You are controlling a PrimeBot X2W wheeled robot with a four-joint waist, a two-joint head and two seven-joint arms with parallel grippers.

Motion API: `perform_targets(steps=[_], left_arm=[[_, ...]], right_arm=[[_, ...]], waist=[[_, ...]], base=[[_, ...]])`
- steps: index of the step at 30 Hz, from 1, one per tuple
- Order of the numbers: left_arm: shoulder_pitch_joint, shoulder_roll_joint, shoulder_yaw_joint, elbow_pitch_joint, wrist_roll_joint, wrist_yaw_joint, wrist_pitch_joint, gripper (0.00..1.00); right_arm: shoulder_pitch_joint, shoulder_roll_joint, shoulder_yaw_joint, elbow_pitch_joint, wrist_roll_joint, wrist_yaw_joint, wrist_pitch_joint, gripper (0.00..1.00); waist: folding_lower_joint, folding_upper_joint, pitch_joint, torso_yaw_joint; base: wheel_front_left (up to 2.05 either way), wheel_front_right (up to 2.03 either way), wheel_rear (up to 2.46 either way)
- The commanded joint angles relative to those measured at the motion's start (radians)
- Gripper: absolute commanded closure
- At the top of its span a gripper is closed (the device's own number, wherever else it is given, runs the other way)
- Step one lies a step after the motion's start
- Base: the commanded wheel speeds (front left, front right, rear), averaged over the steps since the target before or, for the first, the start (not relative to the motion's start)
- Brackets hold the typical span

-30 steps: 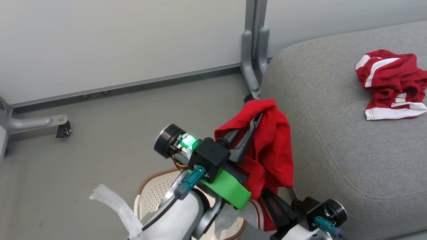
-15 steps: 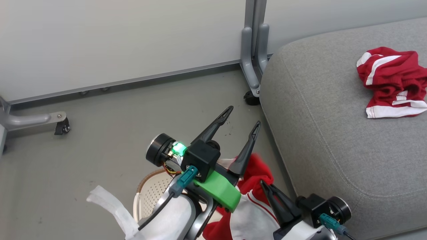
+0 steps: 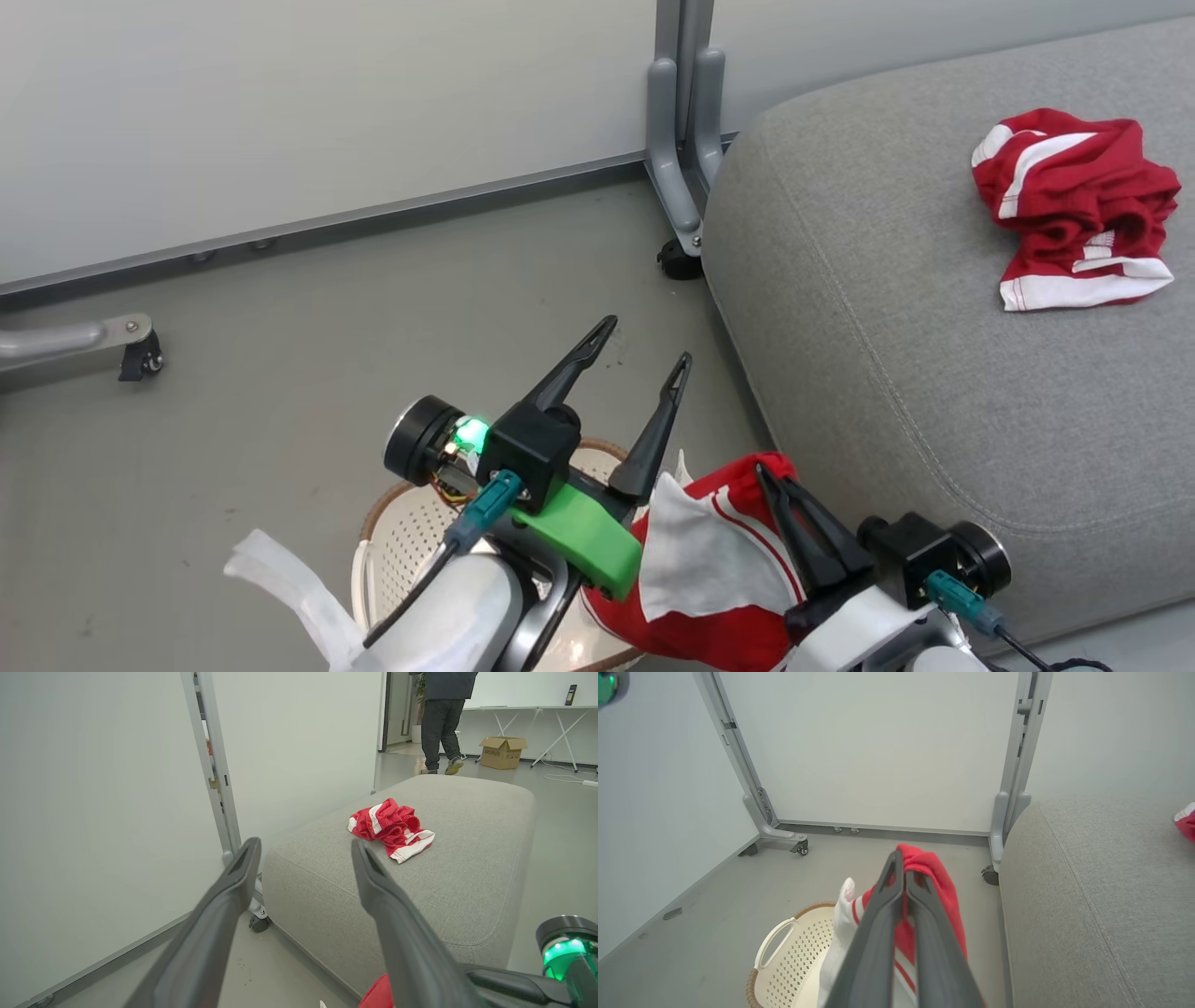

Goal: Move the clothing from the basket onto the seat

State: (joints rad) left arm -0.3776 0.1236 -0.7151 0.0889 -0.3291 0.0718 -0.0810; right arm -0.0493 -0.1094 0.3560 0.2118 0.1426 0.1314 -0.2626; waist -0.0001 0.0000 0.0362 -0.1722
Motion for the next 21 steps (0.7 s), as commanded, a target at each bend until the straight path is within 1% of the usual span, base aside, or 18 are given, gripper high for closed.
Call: perform_targets(steps=[1,2,6,11,14,19,21], left_arm=[[0.019,0.011,0.008,0.007,-0.013,0.002,-0.016,0.00],[0.023,0.012,0.010,0.011,-0.019,-0.008,-0.031,0.00],[0.035,0.033,0.026,0.033,-0.029,-0.015,-0.072,0.00],[0.060,0.050,0.056,0.044,-0.047,-0.009,-0.125,0.00],[0.085,0.077,0.075,0.051,-0.043,-0.002,-0.153,0.00],[0.140,0.114,0.111,0.034,-0.055,-0.018,-0.177,0.00],[0.160,0.137,0.123,0.038,-0.034,-0.007,-0.182,0.00]], right_arm=[[-0.019,-0.003,-0.009,-0.014,-0.006,-0.001,-0.003,1.00],[-0.022,-0.003,-0.013,-0.022,-0.006,-0.001,-0.003,1.00],[-0.031,0.001,-0.036,-0.058,-0.013,-0.001,-0.003,1.00],[-0.036,0.008,-0.063,-0.111,-0.020,-0.001,-0.003,1.00],[-0.025,0.010,-0.079,-0.150,-0.023,-0.001,-0.003,1.00],[0.005,0.011,-0.108,-0.217,-0.018,-0.001,-0.003,1.00],[0.012,0.009,-0.117,-0.243,-0.016,-0.001,-0.003,1.00]], waist=[[0.0001,0.0000,0.014,-0.019],[0.0001,0.0000,0.019,-0.028],[0.0001,0.0000,0.037,-0.068],[0.0001,0.0000,0.062,-0.132],[0.0001,0.0000,0.072,-0.182],[0.0001,0.0000,0.093,-0.259],[0.0001,0.0000,0.101,-0.286]], base=[[0.00,0.00,0.00],[0.00,0.00,0.00],[0.00,0.00,0.00],[0.00,0.00,0.00],[0.00,0.00,0.00],[0.00,0.00,0.00],[0.00,0.00,0.00]])
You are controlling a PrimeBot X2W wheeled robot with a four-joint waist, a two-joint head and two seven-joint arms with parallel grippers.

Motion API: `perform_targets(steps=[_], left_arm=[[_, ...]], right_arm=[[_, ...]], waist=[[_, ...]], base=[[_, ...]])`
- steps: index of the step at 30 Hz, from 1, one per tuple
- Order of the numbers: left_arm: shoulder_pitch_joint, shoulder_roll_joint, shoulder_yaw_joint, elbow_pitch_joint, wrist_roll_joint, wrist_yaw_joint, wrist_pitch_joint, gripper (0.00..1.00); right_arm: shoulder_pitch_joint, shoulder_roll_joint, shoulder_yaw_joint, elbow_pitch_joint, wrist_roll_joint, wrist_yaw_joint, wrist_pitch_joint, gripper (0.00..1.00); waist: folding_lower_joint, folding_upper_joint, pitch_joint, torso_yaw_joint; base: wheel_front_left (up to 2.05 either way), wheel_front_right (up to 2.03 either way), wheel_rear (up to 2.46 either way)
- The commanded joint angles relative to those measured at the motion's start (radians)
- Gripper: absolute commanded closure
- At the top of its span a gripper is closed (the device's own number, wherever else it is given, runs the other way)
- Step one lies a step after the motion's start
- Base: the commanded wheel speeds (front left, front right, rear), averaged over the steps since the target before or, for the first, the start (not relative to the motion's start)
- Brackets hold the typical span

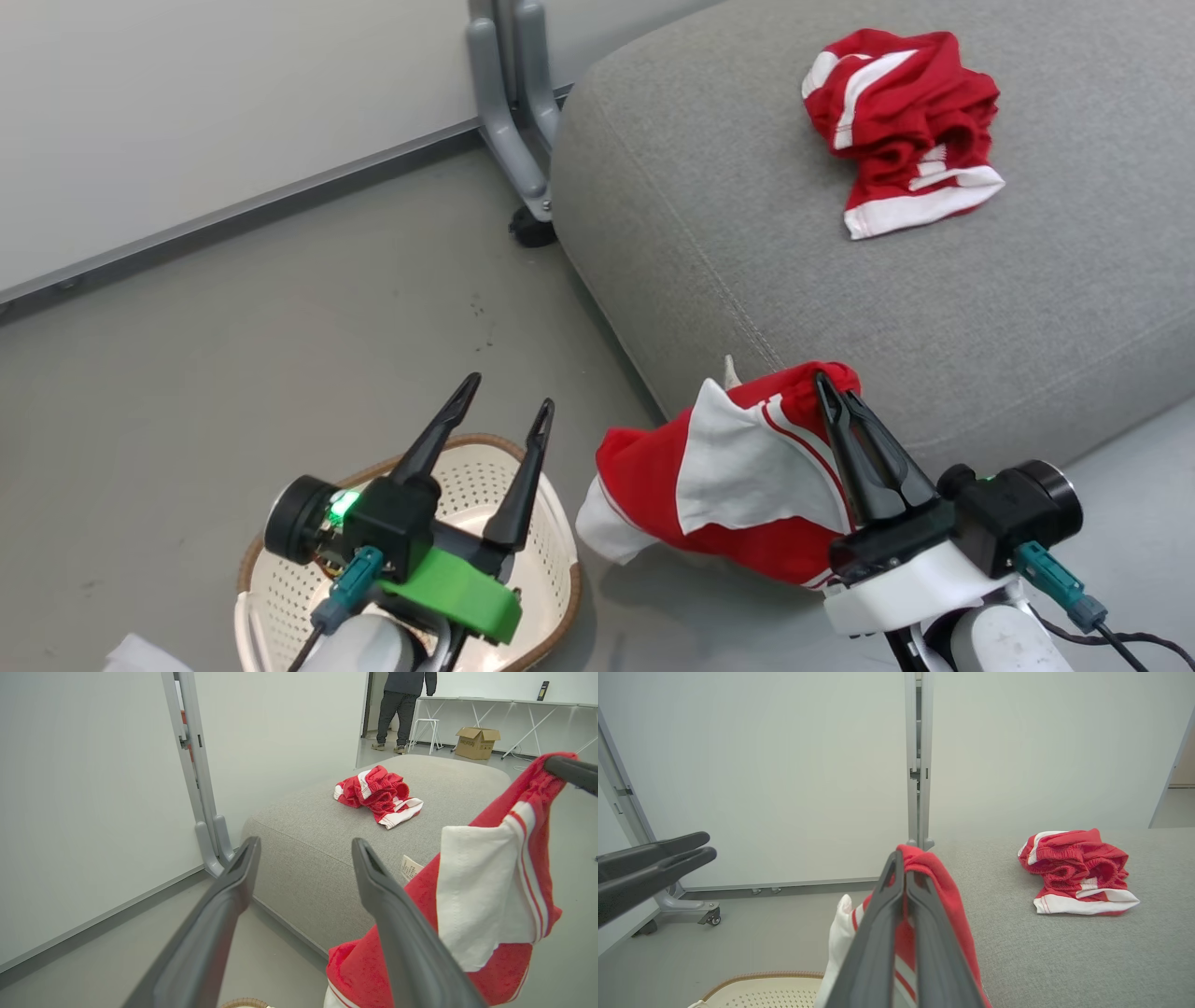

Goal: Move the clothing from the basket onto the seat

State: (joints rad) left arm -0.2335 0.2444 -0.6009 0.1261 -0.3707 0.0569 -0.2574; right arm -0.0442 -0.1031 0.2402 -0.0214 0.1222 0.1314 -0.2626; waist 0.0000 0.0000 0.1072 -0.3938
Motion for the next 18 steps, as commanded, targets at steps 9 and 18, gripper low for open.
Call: perform_targets(steps=[9,18], left_arm=[[0.074,0.026,0.055,-0.026,0.047,0.013,-0.007,0.00],[0.049,0.036,0.059,-0.037,0.100,0.007,-0.007,0.00]], right_arm=[[0.042,0.005,-0.047,-0.103,-0.007,-0.001,-0.003,1.00],[-0.041,0.023,-0.090,-0.119,0.016,-0.001,-0.003,1.00]], waist=[[0.0000,0.0000,0.080,-0.155],[0.0000,0.0000,0.179,-0.169]], base=[[0.00,0.00,0.00],[0.00,0.00,0.00]])
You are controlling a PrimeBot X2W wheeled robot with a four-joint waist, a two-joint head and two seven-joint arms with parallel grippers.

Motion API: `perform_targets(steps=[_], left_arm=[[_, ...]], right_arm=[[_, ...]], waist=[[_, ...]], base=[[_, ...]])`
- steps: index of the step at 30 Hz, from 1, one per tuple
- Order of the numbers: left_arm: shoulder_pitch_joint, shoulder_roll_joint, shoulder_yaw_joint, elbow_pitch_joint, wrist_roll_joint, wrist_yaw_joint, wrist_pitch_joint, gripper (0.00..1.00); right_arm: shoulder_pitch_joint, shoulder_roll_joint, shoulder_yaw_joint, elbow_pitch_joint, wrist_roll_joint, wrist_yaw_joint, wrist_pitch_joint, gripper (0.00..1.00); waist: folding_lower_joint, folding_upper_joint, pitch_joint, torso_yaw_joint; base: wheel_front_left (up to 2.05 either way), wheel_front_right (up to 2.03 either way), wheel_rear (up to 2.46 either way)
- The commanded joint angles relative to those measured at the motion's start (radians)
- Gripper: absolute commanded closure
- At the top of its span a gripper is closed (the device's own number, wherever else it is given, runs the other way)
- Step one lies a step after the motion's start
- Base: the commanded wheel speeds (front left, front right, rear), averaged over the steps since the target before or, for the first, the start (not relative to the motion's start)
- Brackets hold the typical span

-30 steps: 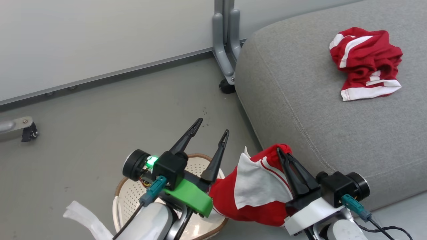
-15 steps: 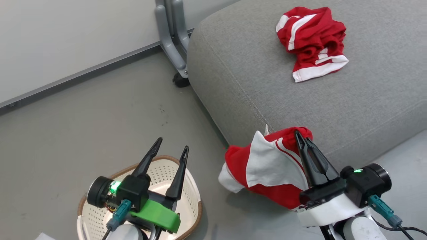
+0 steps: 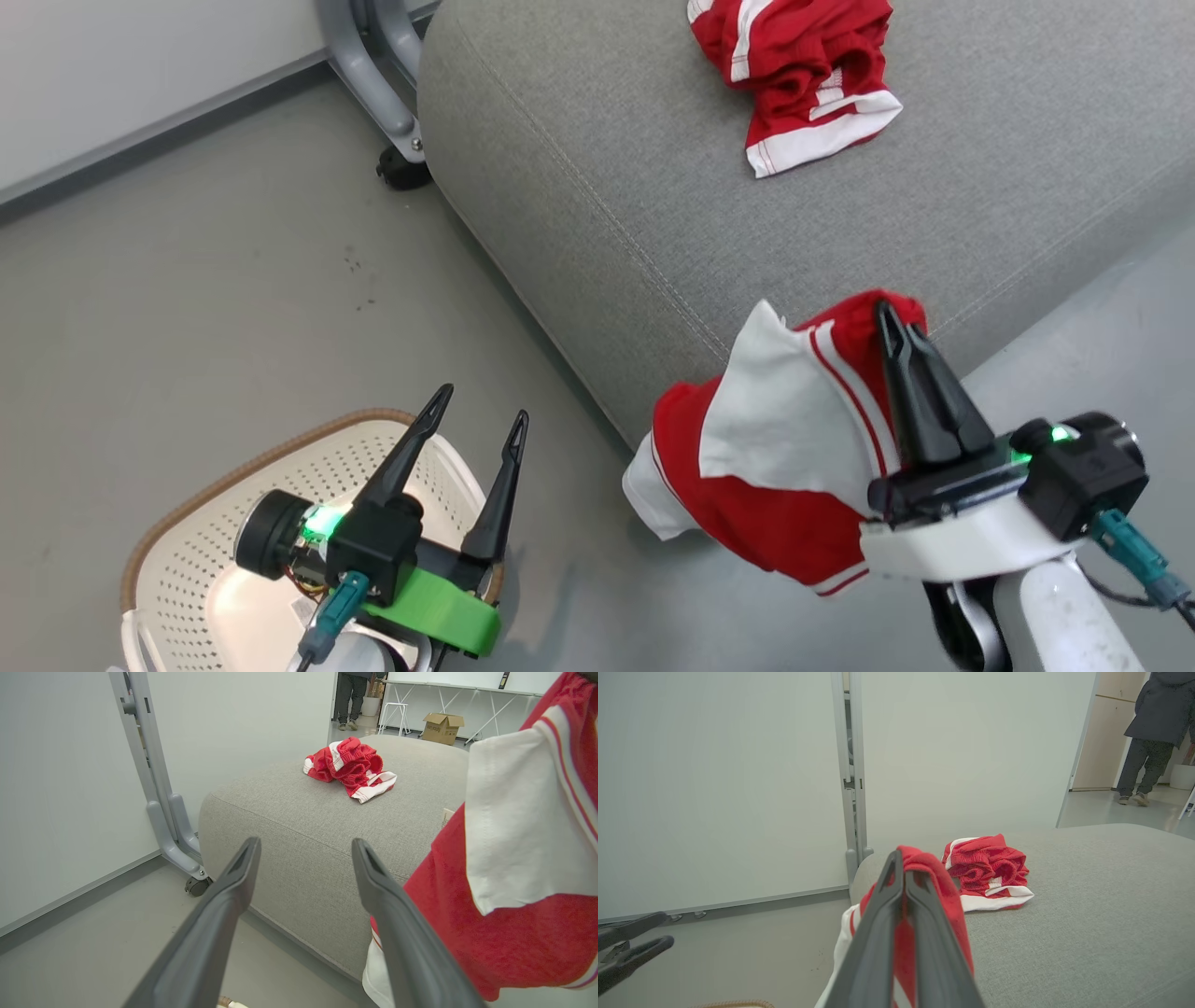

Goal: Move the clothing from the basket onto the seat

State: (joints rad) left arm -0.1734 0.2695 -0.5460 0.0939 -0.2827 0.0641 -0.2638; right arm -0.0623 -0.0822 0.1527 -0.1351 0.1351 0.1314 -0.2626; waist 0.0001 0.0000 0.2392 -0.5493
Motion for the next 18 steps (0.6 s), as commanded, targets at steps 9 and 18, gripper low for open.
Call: perform_targets(steps=[9,18], left_arm=[[-0.103,0.043,-0.026,-0.046,0.066,-0.020,0.048,0.00],[-0.189,0.090,-0.033,-0.111,0.118,-0.026,0.110,0.00]], right_arm=[[-0.387,-0.081,-0.149,0.020,0.048,-0.001,-0.003,1.00],[-0.897,-0.324,-0.366,0.206,0.086,-0.001,-0.003,1.00]], waist=[[-0.0001,0.0000,0.230,0.070],[-0.0001,0.0000,0.424,0.161]], base=[[0.00,0.00,0.00],[0.00,0.00,0.00]])
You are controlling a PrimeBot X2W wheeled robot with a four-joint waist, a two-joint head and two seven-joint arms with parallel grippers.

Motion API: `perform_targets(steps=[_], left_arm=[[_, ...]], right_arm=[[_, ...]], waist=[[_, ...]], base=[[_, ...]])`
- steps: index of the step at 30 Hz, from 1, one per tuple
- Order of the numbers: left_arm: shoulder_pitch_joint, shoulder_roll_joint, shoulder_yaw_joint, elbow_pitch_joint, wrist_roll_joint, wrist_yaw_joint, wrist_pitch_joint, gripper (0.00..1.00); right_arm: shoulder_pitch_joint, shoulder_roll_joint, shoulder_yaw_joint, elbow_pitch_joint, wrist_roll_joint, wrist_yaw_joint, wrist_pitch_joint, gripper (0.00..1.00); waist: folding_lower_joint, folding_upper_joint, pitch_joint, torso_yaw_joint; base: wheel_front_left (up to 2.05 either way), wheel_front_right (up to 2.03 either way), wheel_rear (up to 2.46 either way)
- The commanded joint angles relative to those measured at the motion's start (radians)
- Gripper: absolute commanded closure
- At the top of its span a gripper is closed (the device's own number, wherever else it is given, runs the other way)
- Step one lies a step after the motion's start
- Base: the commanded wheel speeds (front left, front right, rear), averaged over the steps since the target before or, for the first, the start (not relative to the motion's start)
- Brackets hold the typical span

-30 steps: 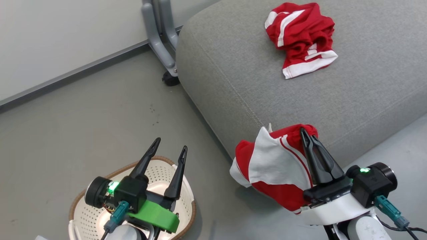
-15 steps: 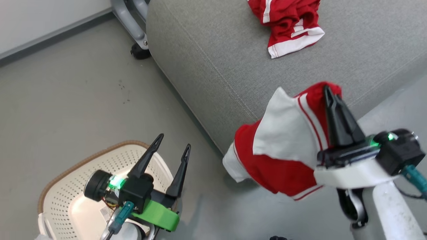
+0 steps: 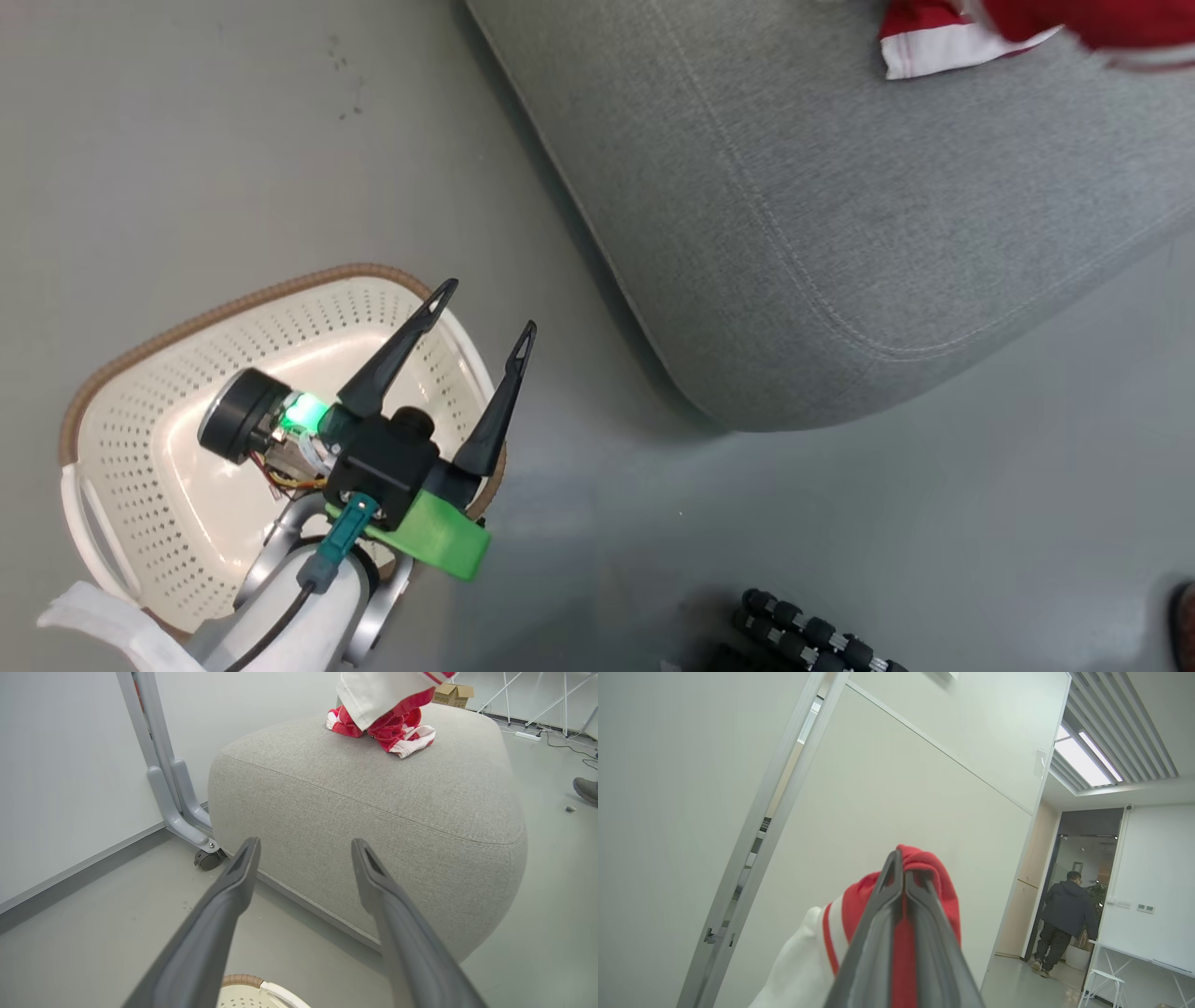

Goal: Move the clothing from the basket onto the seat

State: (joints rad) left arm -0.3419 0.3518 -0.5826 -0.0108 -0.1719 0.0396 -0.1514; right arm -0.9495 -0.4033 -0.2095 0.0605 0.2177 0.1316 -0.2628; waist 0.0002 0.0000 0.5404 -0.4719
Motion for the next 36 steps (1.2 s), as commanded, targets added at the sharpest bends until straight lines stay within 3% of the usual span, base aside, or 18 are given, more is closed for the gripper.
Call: perform_targets(steps=[1,4,8,15,16,17,28,36], left_arm=[[-0.031,0.011,0.002,-0.014,0.013,-0.004,0.006,0.00],[-0.052,0.021,0.003,-0.033,0.024,-0.003,0.017,0.00],[-0.075,0.024,0.003,-0.044,0.032,0.000,0.024,0.00],[-0.090,0.013,-0.015,-0.037,0.036,0.002,0.029,0.00],[-0.088,0.008,-0.014,-0.033,0.028,0.004,0.035,0.00],[-0.087,0.003,-0.014,-0.032,0.021,0.005,0.034,0.00],[-0.082,-0.041,-0.021,0.007,-0.011,0.013,-0.025,0.00],[-0.029,-0.128,-0.020,0.100,-0.074,0.014,-0.103,0.00]], right_arm=[[-0.056,-0.031,-0.026,0.038,0.009,-0.002,-0.003,1.00],[-0.128,-0.077,-0.056,0.119,-0.003,-0.002,-0.003,1.00],[-0.142,-0.093,-0.084,0.243,-0.009,-0.002,-0.003,1.00],[-0.056,-0.001,-0.158,0.465,-0.037,-0.002,-0.003,1.00],[-0.048,0.006,-0.173,0.478,-0.045,-0.002,-0.003,0.91],[-0.031,0.019,-0.196,0.487,-0.058,-0.002,-0.003,0.00],[0.272,0.172,-0.289,0.329,-0.132,-0.002,-0.003,0.00],[0.557,0.276,-0.182,0.210,-0.145,-0.002,-0.003,0.00]], waist=[[-0.0002,0.0000,0.144,0.094],[-0.0002,0.0000,0.186,0.115],[-0.0002,0.0000,0.230,0.131],[-0.0002,0.0000,0.257,0.141],[-0.0002,0.0000,0.256,0.143],[-0.0002,0.0000,0.256,0.147],[-0.0002,0.0000,0.183,0.198],[-0.0002,0.0000,-0.004,0.258]], base=[[0.00,0.00,0.00],[0.00,0.00,0.00],[0.00,0.00,0.00],[0.00,0.00,0.00],[0.00,0.00,0.00],[0.00,0.00,0.00],[0.00,0.00,0.00],[0.00,0.00,0.00]])
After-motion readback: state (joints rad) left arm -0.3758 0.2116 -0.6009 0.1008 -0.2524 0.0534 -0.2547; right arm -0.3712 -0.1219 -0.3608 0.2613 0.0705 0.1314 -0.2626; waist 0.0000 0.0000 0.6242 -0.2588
